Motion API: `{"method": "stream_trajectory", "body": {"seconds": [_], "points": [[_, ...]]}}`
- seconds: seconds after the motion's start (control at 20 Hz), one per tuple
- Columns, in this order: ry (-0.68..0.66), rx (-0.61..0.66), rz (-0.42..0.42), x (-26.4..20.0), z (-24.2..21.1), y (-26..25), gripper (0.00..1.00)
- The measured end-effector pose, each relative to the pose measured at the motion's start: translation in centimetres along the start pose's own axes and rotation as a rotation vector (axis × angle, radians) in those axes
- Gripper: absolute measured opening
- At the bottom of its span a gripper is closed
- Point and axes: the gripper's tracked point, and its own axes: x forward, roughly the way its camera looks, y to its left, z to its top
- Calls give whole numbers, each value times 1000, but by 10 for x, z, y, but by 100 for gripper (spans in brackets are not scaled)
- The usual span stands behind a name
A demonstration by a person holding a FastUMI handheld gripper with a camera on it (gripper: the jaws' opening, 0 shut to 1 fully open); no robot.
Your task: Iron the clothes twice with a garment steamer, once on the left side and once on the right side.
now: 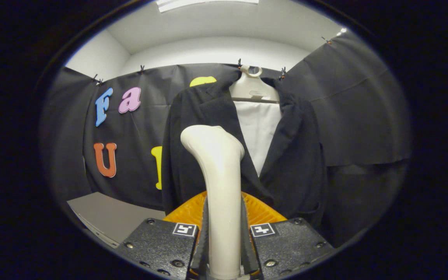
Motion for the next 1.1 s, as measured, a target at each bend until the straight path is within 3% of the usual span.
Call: {"method": "stream_trajectory", "body": {"seconds": [1.1], "points": [[284,-17,-72,-24,-149,-29,37]]}}
